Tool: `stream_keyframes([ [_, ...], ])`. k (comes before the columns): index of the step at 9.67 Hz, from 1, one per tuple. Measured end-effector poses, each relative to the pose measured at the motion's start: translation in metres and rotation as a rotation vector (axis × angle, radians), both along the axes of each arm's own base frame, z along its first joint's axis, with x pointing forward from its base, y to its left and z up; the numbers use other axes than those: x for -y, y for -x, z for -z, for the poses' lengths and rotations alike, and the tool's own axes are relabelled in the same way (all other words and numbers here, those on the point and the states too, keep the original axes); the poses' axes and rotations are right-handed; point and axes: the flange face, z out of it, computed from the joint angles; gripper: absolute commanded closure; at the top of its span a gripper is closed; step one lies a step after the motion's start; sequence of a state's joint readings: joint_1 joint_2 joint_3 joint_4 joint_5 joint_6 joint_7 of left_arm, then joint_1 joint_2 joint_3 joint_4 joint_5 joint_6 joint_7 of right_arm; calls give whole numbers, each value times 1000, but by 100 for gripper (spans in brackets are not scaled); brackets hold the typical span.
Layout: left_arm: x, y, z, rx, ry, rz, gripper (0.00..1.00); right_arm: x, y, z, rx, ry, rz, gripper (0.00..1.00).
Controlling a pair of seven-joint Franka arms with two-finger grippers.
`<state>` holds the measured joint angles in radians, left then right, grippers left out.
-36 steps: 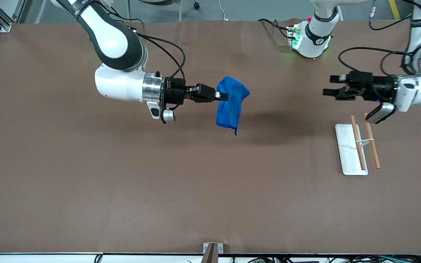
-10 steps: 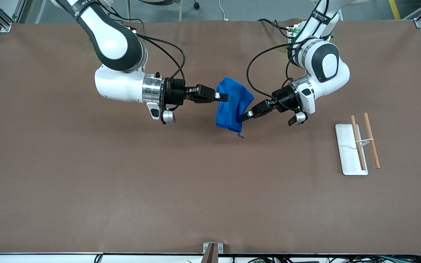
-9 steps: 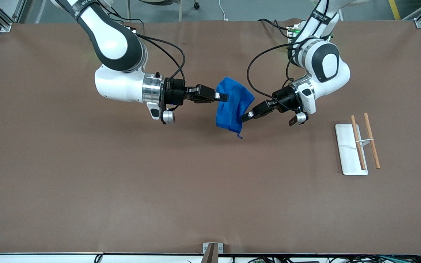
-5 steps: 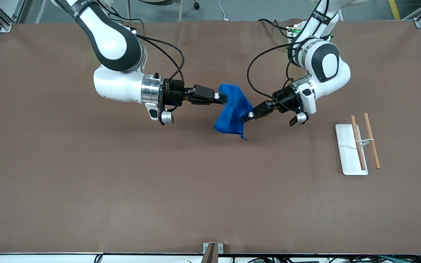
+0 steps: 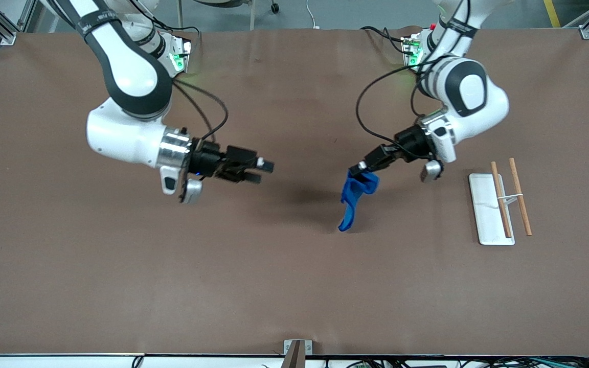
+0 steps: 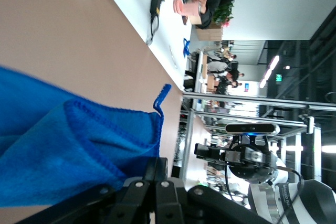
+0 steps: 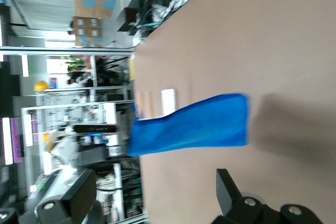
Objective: Right arm passes towel to left arm to hang
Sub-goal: 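Carry the towel with the left gripper while the right gripper withdraws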
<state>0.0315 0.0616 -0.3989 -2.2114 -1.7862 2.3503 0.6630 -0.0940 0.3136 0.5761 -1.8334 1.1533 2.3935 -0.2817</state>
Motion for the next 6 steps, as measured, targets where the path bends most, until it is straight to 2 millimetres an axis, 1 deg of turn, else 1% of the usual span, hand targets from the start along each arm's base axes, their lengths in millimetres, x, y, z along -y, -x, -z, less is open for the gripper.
stream_keyframes([
  [2, -51, -16, -21, 34, -127, 1, 100, 51, -20, 14, 41, 146, -24, 0],
  [4, -109, -25, -35, 55, -207, -1, 100, 105, -35, 27, 50, 345, -35, 0],
  [5, -147, -26, -43, 47, -231, 38, 100, 127, -40, 29, 44, 445, -24, 0],
  [6, -199, -24, -52, 24, -262, 111, 100, 147, -44, 28, 34, 536, 0, 0],
])
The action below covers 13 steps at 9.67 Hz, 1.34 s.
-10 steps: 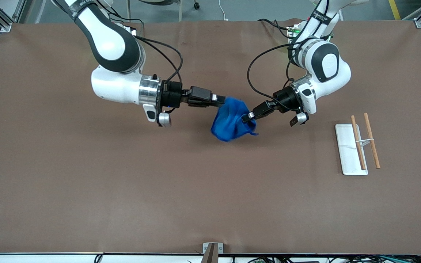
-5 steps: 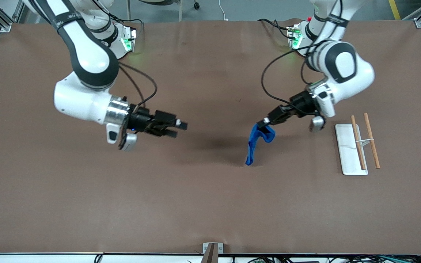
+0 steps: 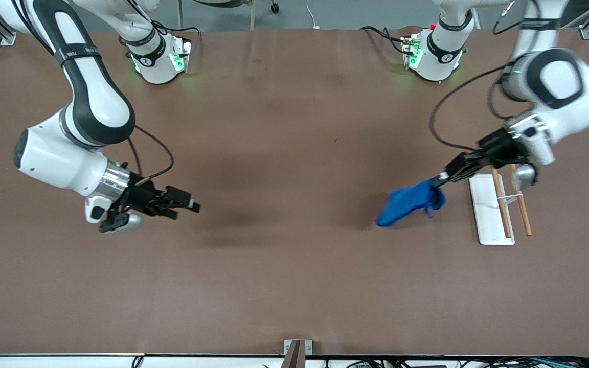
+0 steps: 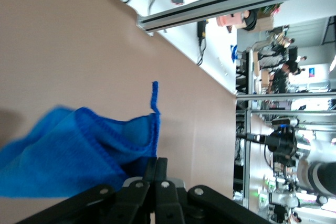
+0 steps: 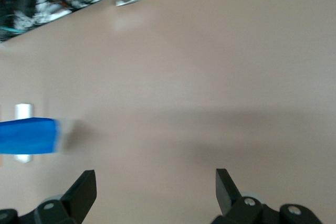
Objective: Right arm passes towel to left arm to hang
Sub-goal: 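Carry the towel with the left gripper while the right gripper withdraws, then drape the towel over the wooden dowels and open the left gripper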
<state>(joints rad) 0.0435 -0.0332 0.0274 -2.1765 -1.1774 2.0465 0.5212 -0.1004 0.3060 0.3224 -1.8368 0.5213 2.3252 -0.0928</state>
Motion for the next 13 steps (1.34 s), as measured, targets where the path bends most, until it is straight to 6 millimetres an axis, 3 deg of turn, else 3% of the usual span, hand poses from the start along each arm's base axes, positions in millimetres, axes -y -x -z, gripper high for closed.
stream_keyframes([
  [2, -103, 14, -21, -50, -113, 65, 100, 39, 2, -21, -55, 183, 92, 0],
  [3, -138, 20, -30, -56, -194, 60, 100, 65, 7, -38, -88, 269, 147, 0],
  [6, -221, 41, -42, -96, -377, 8, 99, 144, 35, -114, -179, 367, 248, 0],
  [8, -275, 61, -38, -121, -407, -68, 99, 157, 65, -172, -178, 412, 226, 0],
  [9, -293, 62, -33, -129, -421, -89, 99, 169, 78, -195, -182, 423, 202, 0],
  [11, -304, 41, -14, -170, -460, -87, 99, 211, 99, -244, -186, 422, 195, 0],
  [13, -310, 20, 21, -212, -507, -102, 99, 220, 108, -281, -159, 425, 184, 0],
])
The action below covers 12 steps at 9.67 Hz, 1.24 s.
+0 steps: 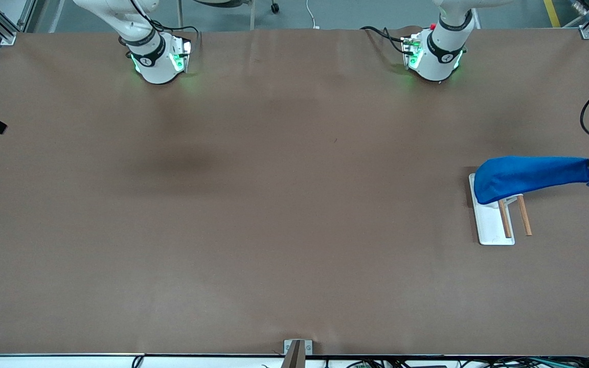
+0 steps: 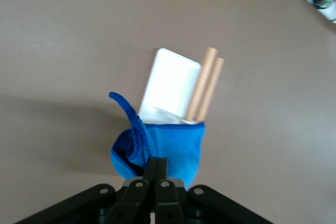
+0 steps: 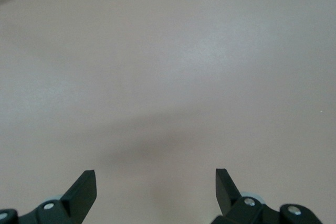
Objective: Right arm passes towel to left arm to hang
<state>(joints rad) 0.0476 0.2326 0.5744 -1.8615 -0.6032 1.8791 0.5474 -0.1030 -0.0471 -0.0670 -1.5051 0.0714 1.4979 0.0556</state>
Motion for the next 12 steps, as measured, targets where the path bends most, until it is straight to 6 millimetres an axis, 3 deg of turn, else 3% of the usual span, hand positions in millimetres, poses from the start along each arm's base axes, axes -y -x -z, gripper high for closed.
stream_keyframes([
  [1, -4, -7, 19, -13, -11, -20, 90, -2, 0, -3, 3, 4, -4, 0],
  [2, -6, -14, 34, -23, -9, -35, 27, -1, -1, 0, -7, 14, -5, 0],
  [3, -6, -21, 45, -32, -6, -42, 0, -1, -3, 3, -16, 19, -4, 0],
  [5, -5, -40, 44, -17, -38, -62, 0, -1, -5, 7, -32, 73, -13, 0],
  [7, 13, -67, 21, -33, -89, -145, 0, -6, -6, 7, -34, 90, -25, 0],
  [8, 34, -83, 2, -59, -166, -128, 0, -7, -6, 7, -34, 91, -26, 0],
  [10, 102, -106, -44, -41, -270, -36, 0, -7, -6, 7, -33, 91, -27, 0],
  [12, 140, -102, -93, 36, -280, 23, 0, -8, -6, 7, -33, 91, -29, 0],
])
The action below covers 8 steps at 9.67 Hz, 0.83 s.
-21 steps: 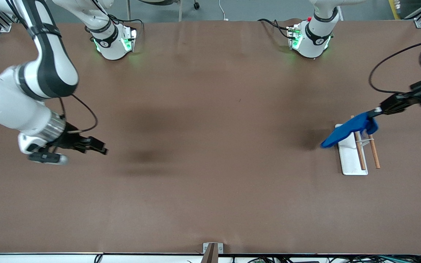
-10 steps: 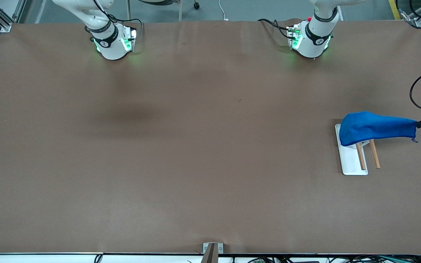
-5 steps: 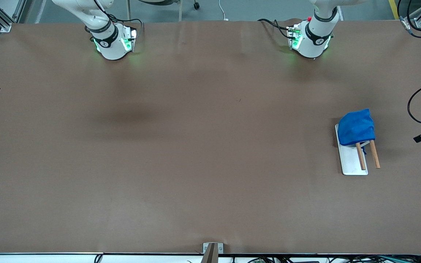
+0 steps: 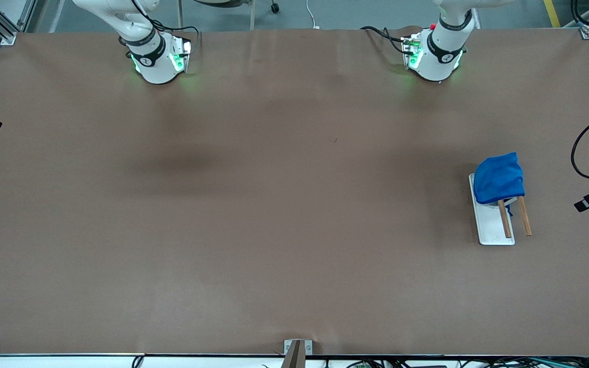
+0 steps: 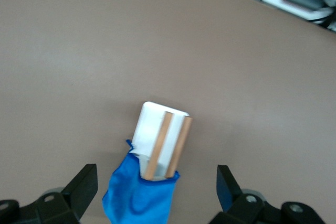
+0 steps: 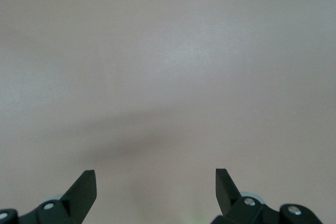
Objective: Right arm passes towel to left arm to hang
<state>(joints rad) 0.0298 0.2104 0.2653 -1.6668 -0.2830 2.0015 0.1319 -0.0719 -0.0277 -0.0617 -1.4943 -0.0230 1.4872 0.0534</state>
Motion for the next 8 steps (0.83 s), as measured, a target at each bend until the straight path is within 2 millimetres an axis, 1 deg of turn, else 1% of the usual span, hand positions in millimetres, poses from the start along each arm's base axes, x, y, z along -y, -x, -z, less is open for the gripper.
stream_keyframes([
  [2, 33, 21, -42, 32, -32, 78, 0, 0, 0, 0, 0, 0, 0, 0],
  [4, 70, 52, -77, -19, -50, 153, 0, 0, 0, 0, 0, 0, 0, 0],
  [6, 97, 81, -112, -57, -85, 178, 0, 0, 0, 0, 0, 0, -1, 0],
  [7, 111, 91, -125, -50, -100, 186, 0, 0, 0, 0, 0, 0, -1, 0],
  [8, 128, 95, -129, -50, -129, 208, 0, -1, 0, 0, 0, 0, -1, 0],
])
